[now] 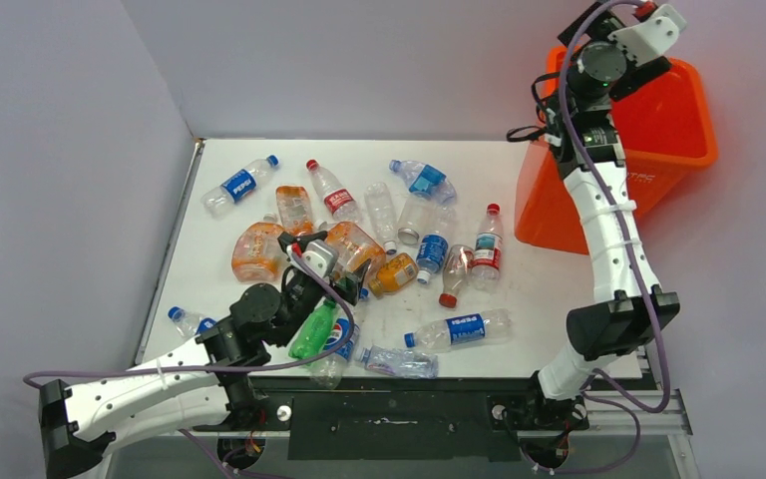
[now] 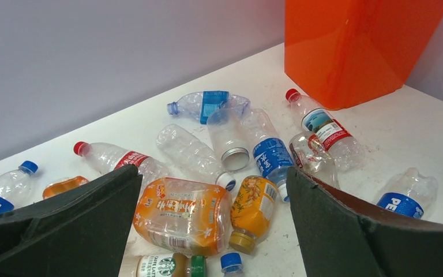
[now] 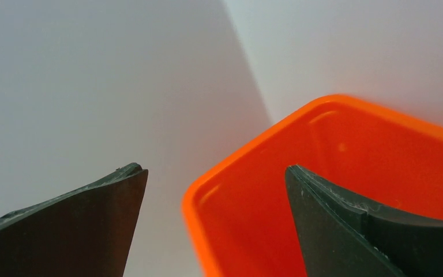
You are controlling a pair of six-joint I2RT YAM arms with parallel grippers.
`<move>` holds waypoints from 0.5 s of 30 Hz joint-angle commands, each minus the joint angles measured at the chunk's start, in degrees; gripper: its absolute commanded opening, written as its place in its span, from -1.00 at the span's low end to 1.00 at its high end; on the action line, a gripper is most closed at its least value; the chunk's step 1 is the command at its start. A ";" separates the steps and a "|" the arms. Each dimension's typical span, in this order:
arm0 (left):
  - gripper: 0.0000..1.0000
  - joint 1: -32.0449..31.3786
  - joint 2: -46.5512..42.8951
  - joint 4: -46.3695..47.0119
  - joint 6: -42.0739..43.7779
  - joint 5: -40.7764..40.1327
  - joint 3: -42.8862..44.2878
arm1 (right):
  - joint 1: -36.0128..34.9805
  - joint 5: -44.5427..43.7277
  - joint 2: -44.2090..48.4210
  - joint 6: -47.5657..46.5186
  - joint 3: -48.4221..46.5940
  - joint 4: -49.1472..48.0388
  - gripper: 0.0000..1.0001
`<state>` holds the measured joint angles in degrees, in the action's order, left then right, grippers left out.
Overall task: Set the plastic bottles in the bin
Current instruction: Place the plastic bottle in the trash bin, then pick up the plastic bottle at the center of the board.
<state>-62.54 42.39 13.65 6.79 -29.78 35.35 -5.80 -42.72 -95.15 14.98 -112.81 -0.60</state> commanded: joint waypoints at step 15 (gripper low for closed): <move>0.92 -0.86 18.40 -26.66 0.44 1.18 18.55 | -19.67 45.92 43.31 19.90 66.10 -0.15 0.94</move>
<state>-63.22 55.99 -3.51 6.44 -30.92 48.75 -22.79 -10.15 -54.26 30.46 -54.63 -1.69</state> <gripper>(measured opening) 0.961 0.965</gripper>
